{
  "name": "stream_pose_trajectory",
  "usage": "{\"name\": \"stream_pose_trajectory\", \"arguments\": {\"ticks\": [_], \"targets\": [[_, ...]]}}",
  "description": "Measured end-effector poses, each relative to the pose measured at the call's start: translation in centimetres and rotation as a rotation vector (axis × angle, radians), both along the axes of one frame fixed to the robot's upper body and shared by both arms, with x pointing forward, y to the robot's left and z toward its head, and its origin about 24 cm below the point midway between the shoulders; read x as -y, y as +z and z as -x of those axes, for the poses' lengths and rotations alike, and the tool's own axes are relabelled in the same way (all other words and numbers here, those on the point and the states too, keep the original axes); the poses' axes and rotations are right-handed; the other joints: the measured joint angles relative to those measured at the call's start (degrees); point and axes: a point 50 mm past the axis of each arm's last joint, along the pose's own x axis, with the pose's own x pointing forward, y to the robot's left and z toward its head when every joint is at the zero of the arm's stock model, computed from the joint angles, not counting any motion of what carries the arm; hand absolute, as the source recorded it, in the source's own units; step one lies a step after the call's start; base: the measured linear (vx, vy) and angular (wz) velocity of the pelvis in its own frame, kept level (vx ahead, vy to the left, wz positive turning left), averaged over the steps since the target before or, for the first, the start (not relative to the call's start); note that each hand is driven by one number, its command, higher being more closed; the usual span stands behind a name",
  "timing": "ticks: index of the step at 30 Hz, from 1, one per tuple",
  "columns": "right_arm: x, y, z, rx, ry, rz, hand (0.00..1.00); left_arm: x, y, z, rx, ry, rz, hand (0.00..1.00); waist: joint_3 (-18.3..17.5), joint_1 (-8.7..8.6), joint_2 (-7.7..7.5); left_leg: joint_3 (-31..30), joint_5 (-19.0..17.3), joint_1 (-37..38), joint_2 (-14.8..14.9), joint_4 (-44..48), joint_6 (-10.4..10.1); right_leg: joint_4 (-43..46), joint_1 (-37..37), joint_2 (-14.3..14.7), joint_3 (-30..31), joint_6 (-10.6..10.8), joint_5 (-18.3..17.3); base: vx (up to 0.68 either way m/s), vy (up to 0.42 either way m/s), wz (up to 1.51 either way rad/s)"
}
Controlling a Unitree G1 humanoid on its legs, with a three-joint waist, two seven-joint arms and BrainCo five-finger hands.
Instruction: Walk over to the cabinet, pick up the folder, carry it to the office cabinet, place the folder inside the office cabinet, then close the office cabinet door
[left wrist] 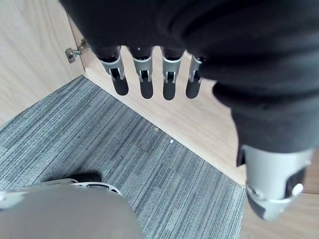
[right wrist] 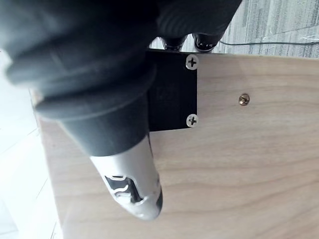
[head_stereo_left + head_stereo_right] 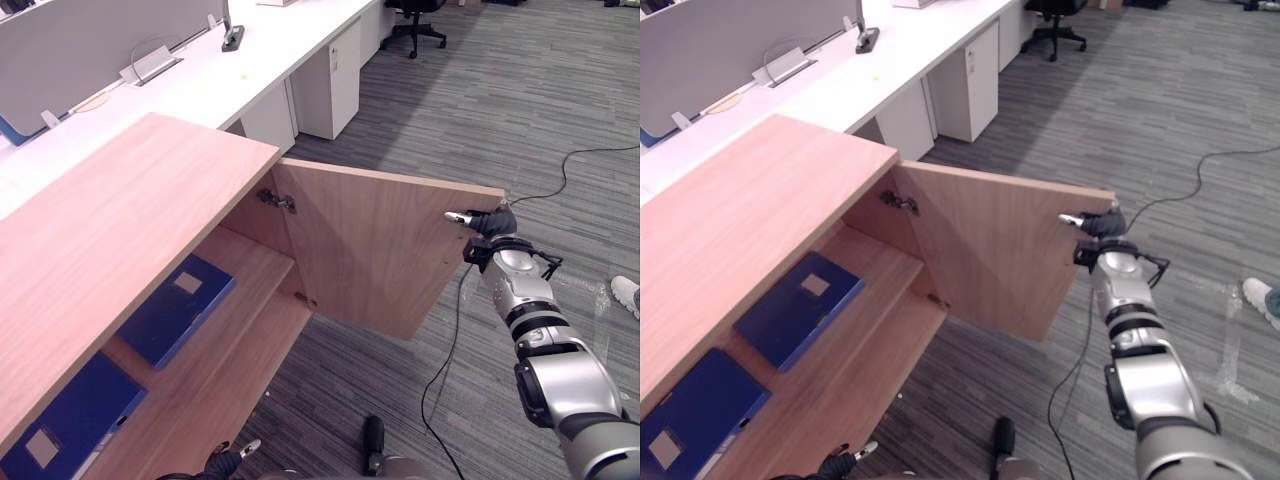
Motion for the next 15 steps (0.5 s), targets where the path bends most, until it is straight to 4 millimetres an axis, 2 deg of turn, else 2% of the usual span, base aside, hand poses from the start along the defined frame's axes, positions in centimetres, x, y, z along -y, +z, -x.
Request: {"name": "stream_pose_trajectory", "arguments": {"ticks": [4,8,9,12,14,15], "targets": [[-0.7,0.1,0.4,-0.009,0.116,0.123,0.0,-0.2,-0.1,0.6,-0.02,-0.003,-0.001,0.0,0.25,-0.69,-0.17,0.02,-0.06,0.01,0.41,-0.16,0.06,-0.01,-0.12,0.5,0.25,0.08,-0.21,-0.04,-0.028,-0.04],[-1.5,-1.2,2.6,-0.093,0.36,0.34,0.0,-0.3,-0.3,1.5,-0.051,-0.031,0.002,0.0,0.48,-2.68,-0.58,0.27,-0.13,-0.02,1.06,-0.35,-0.03,0.01,-0.46,1.39,0.72,-0.2,-0.43,0.0,-0.036,-0.1],[-2.4,-1.3,3.2,-0.098,0.455,0.372,0.0,-0.4,-0.4,1.8,-0.064,-0.039,0.007,0.0,0.4,-3.29,-0.74,0.49,-0.17,0.03,1.28,-0.28,-0.1,0.01,-0.56,1.76,1.1,-0.23,-0.45,0.02,-0.035,-0.18],[-4.1,-2.0,4.6,-0.139,0.651,0.422,0.0,-0.5,-0.4,1.8,-0.065,-0.052,0.011,0.0,0.27,-3.4,-1.07,0.59,-0.27,0.01,1.73,-0.03,-0.24,0.02,-0.9,2.58,2.21,-0.27,-0.48,0.02,-0.04,-0.23],[-6.4,-3.0,6.1,-0.163,0.836,0.434,0.0,-0.7,-0.4,1.8,-0.068,-0.065,0.005,0.0,-0.33,-3.52,-1.96,0.53,-0.26,-0.17,2.05,0.06,-0.23,0.02,-1.22,2.99,2.36,-0.29,-0.49,0.0,-0.056,-0.09],[-7.0,-3.4,6.5,-0.174,0.875,0.434,0.0,-0.8,-0.4,1.8,-0.067,-0.065,0.002,0.0,-0.55,-3.48,-2.24,0.5,-0.25,-0.28,2.1,0.06,-0.23,0.02,-1.35,3.08,2.37,-0.3,-0.5,-0.01,-0.059,-0.02]]}}
